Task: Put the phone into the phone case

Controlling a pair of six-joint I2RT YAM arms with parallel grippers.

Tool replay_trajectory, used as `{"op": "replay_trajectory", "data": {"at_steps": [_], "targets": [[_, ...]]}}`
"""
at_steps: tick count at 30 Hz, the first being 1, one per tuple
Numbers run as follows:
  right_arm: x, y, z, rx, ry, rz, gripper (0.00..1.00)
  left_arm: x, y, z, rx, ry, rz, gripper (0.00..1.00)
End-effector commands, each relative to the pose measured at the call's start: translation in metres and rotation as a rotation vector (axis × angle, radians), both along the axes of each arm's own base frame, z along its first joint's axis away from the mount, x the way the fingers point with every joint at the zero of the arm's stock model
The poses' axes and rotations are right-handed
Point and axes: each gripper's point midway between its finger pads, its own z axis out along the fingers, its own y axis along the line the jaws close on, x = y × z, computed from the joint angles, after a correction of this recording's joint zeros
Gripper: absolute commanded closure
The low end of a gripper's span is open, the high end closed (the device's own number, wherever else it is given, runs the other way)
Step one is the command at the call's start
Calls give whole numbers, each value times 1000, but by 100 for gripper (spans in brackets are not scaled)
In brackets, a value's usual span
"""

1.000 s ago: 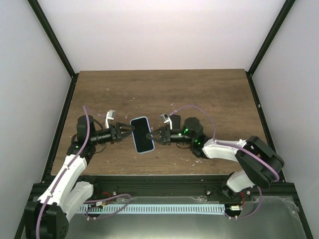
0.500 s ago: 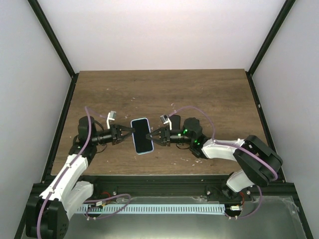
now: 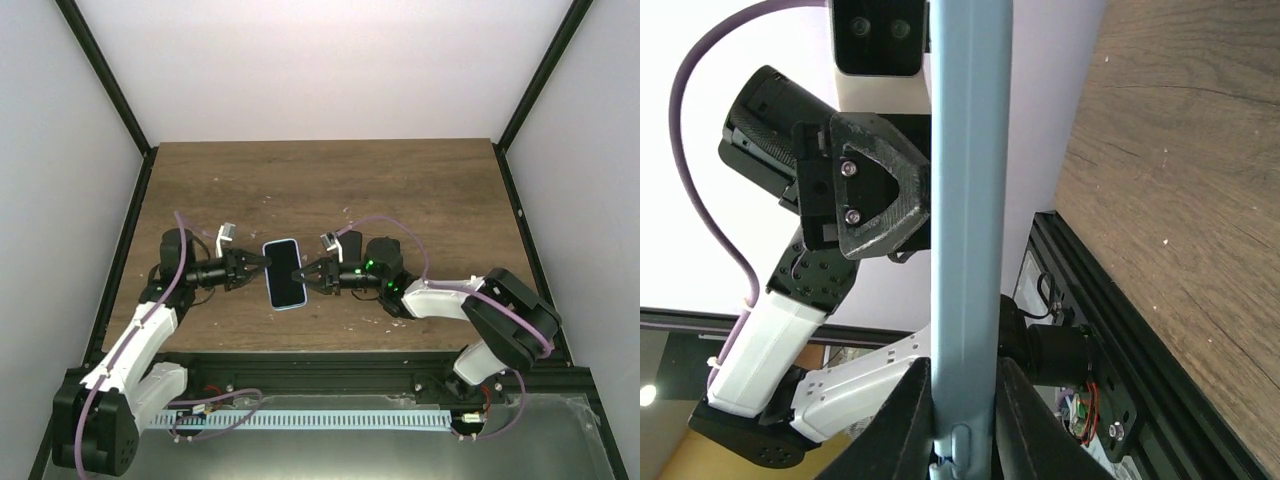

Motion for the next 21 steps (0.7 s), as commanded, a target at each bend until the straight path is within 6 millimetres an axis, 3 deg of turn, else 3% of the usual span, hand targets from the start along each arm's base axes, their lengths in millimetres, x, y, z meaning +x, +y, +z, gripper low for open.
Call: {"op": "replay_trajectory", "data": {"at_steps": [1, 7, 9, 16, 21], "targets": [[5, 6, 37, 113, -69, -21, 90, -5, -5, 13, -39, 0, -40, 73], [16, 6, 56, 165, -83, -81, 91, -15, -6, 14, -108, 29, -51, 51], [20, 7, 60, 173, -84, -96, 91, -19, -6, 12, -126, 40, -57, 47], [31, 8, 66, 186, -80, -144, 91, -31, -9, 10, -136, 50, -80, 48], [35, 11, 62, 167, -70, -155, 90, -34, -10, 14, -144, 44, -91, 60]]}}
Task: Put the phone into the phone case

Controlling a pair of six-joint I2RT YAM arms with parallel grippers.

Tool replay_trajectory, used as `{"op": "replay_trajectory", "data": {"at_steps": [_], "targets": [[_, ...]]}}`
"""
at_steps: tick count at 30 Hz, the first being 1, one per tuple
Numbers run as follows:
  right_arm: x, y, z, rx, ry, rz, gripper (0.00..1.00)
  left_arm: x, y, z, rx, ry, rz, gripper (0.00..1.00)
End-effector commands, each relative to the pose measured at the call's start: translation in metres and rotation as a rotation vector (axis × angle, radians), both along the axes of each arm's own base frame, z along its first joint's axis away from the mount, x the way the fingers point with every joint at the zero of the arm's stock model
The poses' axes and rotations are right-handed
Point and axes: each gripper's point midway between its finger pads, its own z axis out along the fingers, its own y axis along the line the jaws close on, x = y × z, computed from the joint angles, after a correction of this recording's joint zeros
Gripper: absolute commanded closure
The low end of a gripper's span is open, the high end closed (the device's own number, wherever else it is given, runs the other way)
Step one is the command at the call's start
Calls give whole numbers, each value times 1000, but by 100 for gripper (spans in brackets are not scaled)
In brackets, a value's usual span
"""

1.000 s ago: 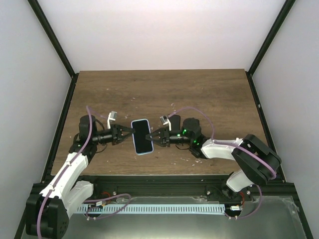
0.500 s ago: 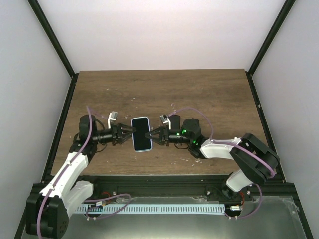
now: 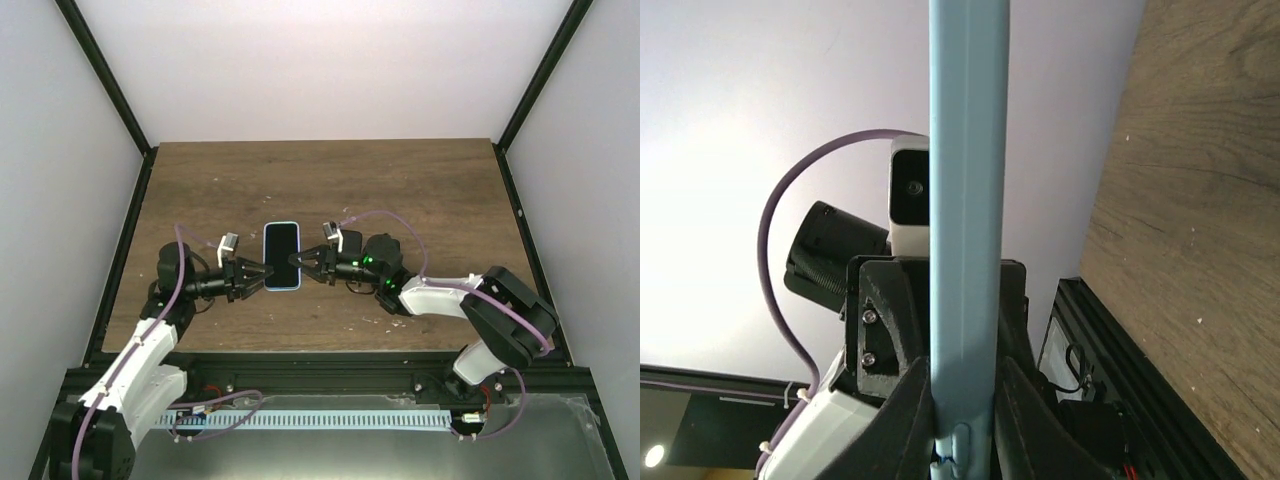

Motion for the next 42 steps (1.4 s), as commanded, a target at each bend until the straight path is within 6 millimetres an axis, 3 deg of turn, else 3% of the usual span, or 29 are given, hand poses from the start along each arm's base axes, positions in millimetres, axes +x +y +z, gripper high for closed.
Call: {"op": "replay_trajectory", "data": {"at_steps": [1, 6, 13, 15, 18, 20, 25, 28, 30, 34, 36, 42], "targets": [[9, 5, 35, 85, -79, -31, 90, -5, -2, 8, -20, -24, -25, 64], [8, 5, 29, 63, -70, -28, 82, -5, -2, 5, -11, -20, -22, 87], [-1, 11, 22, 32, -79, 26, 72, -2, -1, 3, 19, -34, -13, 97], [-4, 12, 19, 30, -74, 34, 75, -1, 0, 1, 33, -33, -10, 98], [-5, 12, 20, 35, -75, 38, 87, 0, -1, 1, 39, -30, -11, 98], [-5, 11, 23, 45, -72, 32, 89, 0, 0, 3, 35, -30, -8, 92], [2, 7, 35, 79, -66, -19, 91, -2, 1, 8, 26, -21, 8, 63], [6, 6, 40, 91, -65, -42, 91, -4, 0, 5, 2, 1, 1, 60], [8, 5, 40, 92, -62, -55, 91, -6, -1, 5, -9, 7, -4, 65], [9, 8, 40, 89, -61, -45, 90, -4, 1, 5, 6, -1, 11, 90], [8, 9, 37, 84, -59, -40, 88, -2, 1, 3, 22, -2, 14, 97], [-3, 13, 31, 45, -86, 32, 70, 5, 1, 1, 45, -27, 20, 100]]}}
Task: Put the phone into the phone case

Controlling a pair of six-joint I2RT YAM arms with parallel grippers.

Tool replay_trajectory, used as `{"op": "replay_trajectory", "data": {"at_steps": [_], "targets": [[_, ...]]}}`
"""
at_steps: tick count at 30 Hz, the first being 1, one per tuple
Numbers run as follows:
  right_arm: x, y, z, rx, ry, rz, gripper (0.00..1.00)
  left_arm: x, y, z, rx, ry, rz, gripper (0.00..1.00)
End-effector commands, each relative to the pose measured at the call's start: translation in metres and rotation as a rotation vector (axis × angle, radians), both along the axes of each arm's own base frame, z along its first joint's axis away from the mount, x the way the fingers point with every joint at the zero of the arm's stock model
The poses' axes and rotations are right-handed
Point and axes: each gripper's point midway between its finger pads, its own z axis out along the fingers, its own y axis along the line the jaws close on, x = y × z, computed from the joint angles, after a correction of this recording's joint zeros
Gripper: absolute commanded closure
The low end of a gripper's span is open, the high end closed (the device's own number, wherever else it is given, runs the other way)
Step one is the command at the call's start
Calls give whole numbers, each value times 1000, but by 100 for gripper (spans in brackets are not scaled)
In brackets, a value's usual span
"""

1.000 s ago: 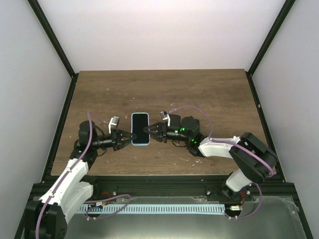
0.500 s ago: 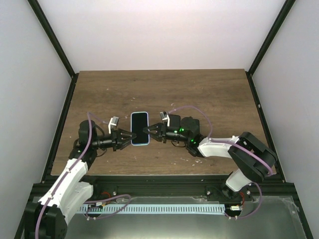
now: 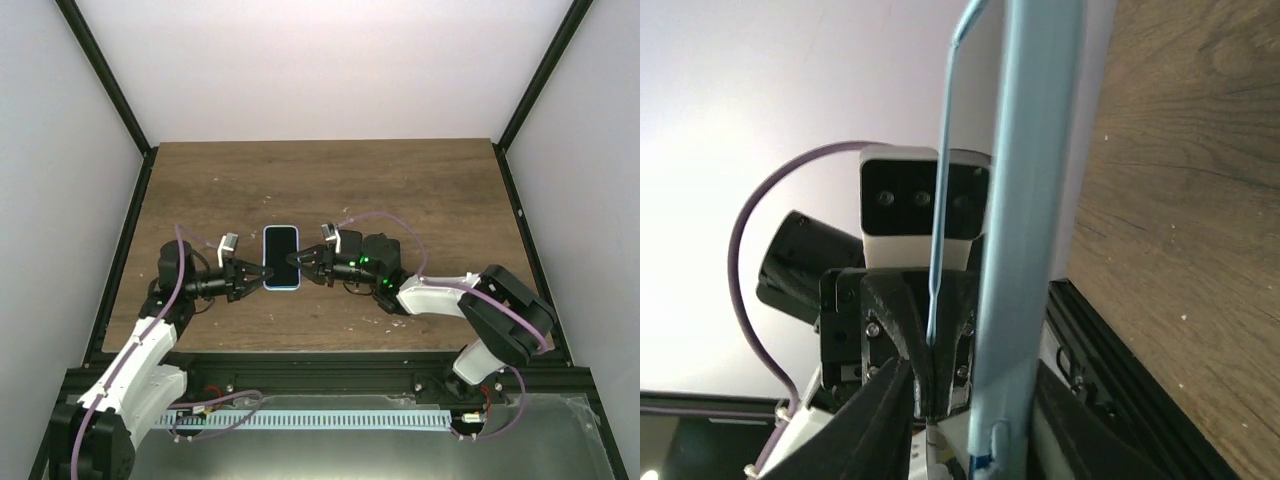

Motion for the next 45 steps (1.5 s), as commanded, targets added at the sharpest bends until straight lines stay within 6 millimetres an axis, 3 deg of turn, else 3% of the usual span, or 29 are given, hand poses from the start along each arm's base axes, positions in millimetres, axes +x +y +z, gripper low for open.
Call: {"op": "replay_trajectory", "data": {"at_steps": [1, 7, 12, 14, 22, 25, 30, 35, 37, 39, 45], "targets": [[-11, 9, 37, 58, -136, 80, 66, 6, 0, 2, 20, -35, 11, 100], [-29, 4, 17, 11, -111, 149, 46, 12, -1, 27, -22, -134, 24, 100], [-40, 4, 6, -32, -85, 191, 42, 15, 0, 37, -26, -177, 44, 100], [-44, 3, 8, -30, -87, 199, 48, 16, 0, 37, -25, -182, 46, 100], [-45, -3, 19, -14, -104, 172, 89, 19, 2, 27, 31, -194, 52, 100], [-43, -4, 23, -10, -113, 157, 97, 20, 2, 24, 60, -198, 51, 100], [-40, -3, 27, -3, -133, 140, 99, 22, 3, 25, 82, -201, 46, 97], [-37, -4, 37, 26, -171, 112, 99, 17, 1, 29, 55, -163, 27, 64], [-34, -4, 38, 23, -179, 98, 99, 14, 1, 29, 56, -158, 28, 61], [-32, -4, 39, 14, -185, 88, 99, 12, 2, 28, 58, -153, 27, 62], [-30, -2, 32, -7, -194, 89, 99, 15, 6, 12, 143, -127, 46, 85]]}}
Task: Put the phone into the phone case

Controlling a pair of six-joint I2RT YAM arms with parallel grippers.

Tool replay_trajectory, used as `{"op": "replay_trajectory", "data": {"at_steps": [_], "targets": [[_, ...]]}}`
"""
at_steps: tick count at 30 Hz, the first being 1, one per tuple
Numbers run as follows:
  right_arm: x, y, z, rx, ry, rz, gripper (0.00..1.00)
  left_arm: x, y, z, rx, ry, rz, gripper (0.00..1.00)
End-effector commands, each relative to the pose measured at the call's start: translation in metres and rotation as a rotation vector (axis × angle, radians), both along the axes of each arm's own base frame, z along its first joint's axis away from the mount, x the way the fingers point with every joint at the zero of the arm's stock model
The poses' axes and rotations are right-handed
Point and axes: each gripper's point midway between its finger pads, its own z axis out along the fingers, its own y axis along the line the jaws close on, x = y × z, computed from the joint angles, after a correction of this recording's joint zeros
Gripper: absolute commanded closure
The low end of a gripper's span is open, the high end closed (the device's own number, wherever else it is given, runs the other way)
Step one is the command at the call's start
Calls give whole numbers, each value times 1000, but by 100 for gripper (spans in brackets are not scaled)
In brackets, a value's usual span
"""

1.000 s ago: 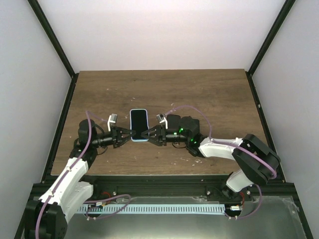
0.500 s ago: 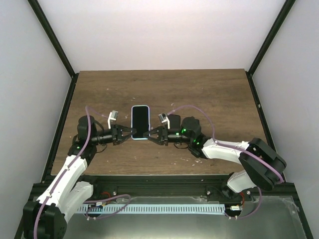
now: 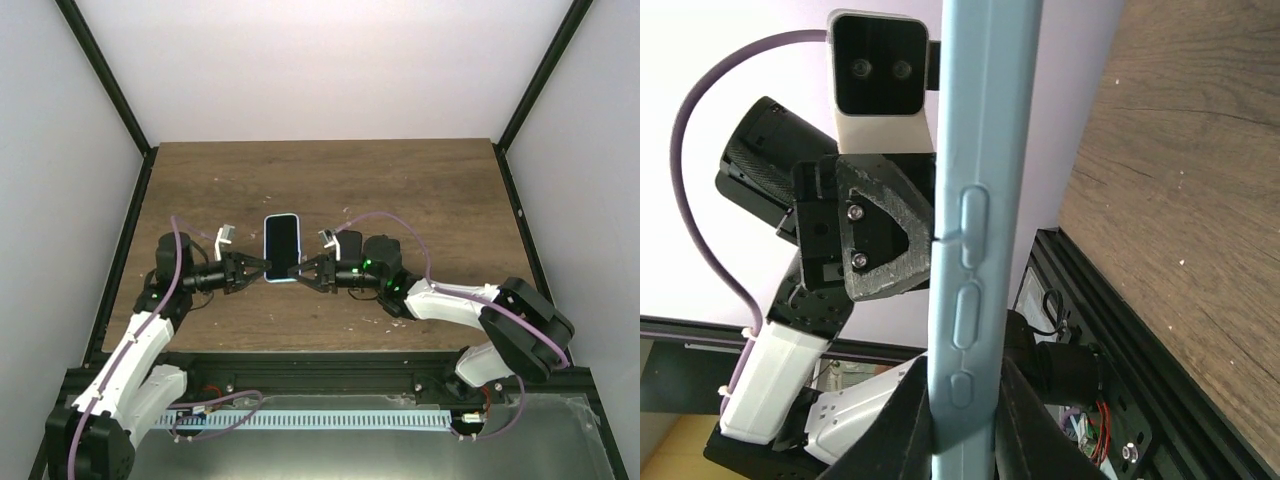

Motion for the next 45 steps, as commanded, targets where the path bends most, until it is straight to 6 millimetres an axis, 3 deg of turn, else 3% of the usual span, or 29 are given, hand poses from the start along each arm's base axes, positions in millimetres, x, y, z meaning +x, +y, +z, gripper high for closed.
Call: {"op": "replay_trajectory", "data": {"at_steps": [1, 3, 5, 14, 18, 30, 45], "targets": [[2, 2, 22, 43, -98, -16, 99, 3, 3, 0, 67, -21, 4, 88], [1, 1, 16, 28, -97, -17, 99, 5, 4, -2, 96, -18, 5, 90], [1, -1, 9, 6, -95, -23, 99, 7, 6, -3, 121, -22, 16, 85], [16, -11, -31, -169, -116, -116, 99, 11, 22, -10, 265, -50, 95, 35], [26, -7, -53, -239, -106, -126, 99, 12, 33, -10, 357, -73, 133, 1], [67, 17, -103, -338, -34, -120, 97, 8, 59, 0, 512, -145, 230, 0], [85, 15, -151, -405, 73, -156, 89, 3, 58, -3, 505, -142, 219, 0]]}}
